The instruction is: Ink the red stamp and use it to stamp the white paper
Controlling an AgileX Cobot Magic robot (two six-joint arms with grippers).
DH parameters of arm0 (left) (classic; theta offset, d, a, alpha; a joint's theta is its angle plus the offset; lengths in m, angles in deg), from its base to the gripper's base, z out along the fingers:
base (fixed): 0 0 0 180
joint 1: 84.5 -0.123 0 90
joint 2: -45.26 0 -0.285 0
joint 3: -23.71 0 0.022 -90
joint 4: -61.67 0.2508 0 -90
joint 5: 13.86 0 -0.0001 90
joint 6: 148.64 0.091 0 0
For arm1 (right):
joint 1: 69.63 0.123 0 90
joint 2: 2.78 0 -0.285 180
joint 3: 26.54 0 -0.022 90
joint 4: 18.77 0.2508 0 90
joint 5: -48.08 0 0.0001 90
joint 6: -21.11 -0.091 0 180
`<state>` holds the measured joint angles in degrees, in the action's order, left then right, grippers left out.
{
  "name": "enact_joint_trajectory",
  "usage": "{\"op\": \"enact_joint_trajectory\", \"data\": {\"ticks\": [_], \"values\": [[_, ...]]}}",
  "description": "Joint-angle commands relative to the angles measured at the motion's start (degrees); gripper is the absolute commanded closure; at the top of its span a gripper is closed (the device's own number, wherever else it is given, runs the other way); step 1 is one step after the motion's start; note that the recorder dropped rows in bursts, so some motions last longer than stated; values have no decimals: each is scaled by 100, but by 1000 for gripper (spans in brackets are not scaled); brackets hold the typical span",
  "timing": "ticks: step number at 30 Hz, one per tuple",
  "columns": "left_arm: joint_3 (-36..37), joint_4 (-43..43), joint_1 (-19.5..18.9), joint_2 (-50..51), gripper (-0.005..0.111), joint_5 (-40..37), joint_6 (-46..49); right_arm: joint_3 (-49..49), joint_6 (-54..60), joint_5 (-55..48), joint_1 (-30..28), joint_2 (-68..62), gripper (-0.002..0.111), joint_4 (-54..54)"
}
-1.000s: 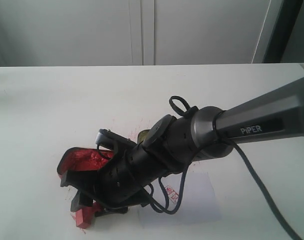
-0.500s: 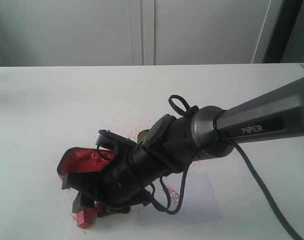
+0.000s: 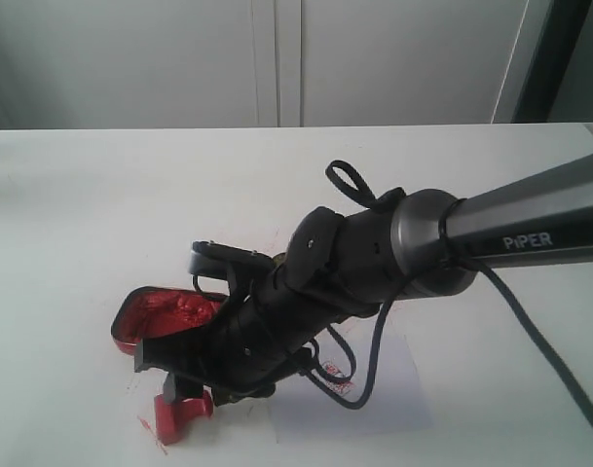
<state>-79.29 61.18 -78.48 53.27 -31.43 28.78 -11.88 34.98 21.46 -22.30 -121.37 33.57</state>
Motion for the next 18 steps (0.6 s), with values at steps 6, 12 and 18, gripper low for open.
{"op": "enact_joint_trajectory", "data": {"ticks": [6, 12, 18], "values": [[22, -23, -15, -23, 107, 6, 3, -2, -812, 129, 4, 234, 58, -1531], [22, -23, -15, -23, 107, 6, 3, -2, -812, 141, 4, 234, 58, -1531], [22, -23, -15, -23, 107, 6, 3, -2, -812, 28, 4, 290, 61, -1709]]}}
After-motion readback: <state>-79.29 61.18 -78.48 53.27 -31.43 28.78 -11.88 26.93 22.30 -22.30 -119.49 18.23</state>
